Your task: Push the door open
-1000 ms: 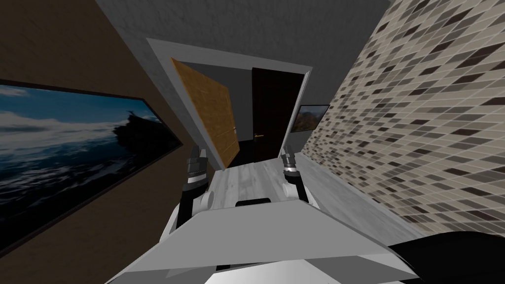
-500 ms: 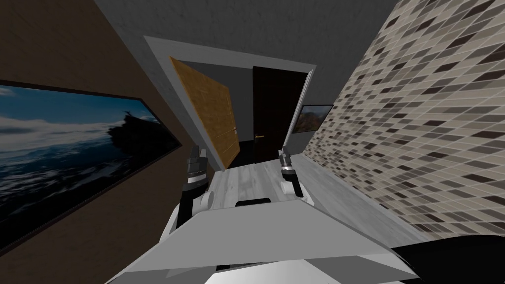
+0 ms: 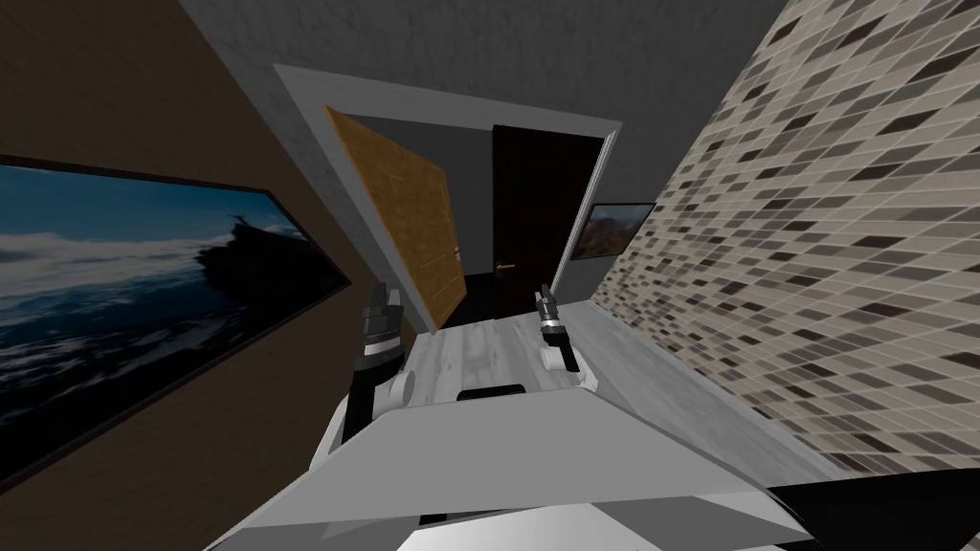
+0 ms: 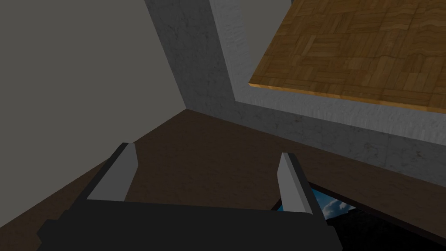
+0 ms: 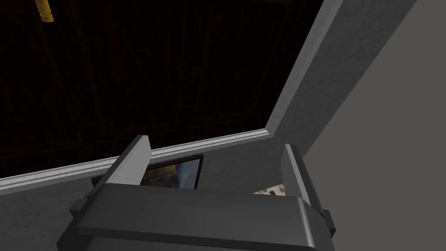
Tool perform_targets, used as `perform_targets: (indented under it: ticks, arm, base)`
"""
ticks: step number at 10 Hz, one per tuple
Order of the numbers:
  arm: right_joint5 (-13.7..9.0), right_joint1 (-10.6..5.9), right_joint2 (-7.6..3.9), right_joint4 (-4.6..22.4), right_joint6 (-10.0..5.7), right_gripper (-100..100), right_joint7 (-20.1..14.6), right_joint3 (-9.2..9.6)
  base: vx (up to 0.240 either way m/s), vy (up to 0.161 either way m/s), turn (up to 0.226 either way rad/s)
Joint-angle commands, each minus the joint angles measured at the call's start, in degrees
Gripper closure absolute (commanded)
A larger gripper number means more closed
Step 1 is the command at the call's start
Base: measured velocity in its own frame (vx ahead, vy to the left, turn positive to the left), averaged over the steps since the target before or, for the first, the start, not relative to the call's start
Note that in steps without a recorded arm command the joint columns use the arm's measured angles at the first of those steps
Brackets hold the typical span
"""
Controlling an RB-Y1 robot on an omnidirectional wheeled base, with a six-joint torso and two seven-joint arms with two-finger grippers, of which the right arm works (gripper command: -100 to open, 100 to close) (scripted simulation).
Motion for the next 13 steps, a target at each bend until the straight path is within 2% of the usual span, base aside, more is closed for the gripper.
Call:
perform_targets:
  ticks: [1, 2, 3, 4, 5, 6, 8, 9, 10, 11, 12, 13]
  arm:
    - [-0.1, -2.02, -0.45, 2.9, 0.37, -100, -0.5, -0.18]
    - [-0.1, -2.02, -0.45, 3.3, 0.37, -100, -0.5, -0.18]
    - [-0.2, -3.69, -0.77, 5.7, 0.48, -100, -0.8, -0.27]
    - [-0.2, -3.69, -0.77, 5.9, 0.48, -100, -0.8, -0.27]
    - [-0.3, -5.36, -1.09, 8.0, 0.59, -100, -1.2, -0.36]
    - [-0.3, -5.36, -1.09, 8.6, 0.59, -100, -1.2, -0.36]
    - [-0.4, -8.77, -1.71, 12.7, 0.82, -100, -1.9, -0.56]
    - [-0.4, -8.77, -1.71, 14.0, 0.82, -100, -1.9, -0.56]
    - [-0.5, -10.49, -2.02, 15.5, 0.93, -100, -2.2, -0.65]
    - [-0.5, -10.49, -2.02, 16.8, 0.93, -100, -2.2, -0.65]
    - [-0.6, -12.21, -2.33, 18.8, 1.04, -100, -2.6, -0.75]
    - [-0.6, -12.21, -2.33, 19.5, 1.04, -100, -2.6, -0.75]
  base:
    - [0.059, -0.02, 0.027]
    - [0.042, -0.016, 0.018]
    - [0.046, -0.012, 0.031]
    - [0.041, -0.011, 0.016]
    - [0.057, -0.011, 0.03]
    - [0.048, -0.01, 0.017]
    - [0.066, -0.015, 0.036]
    - [0.061, -0.016, 0.02]
    - [0.057, -0.022, 0.024]
    - [0.043, -0.014, 0.022]
    - [0.043, -0.018, 0.031]
    - [0.04, -0.013, 0.022]
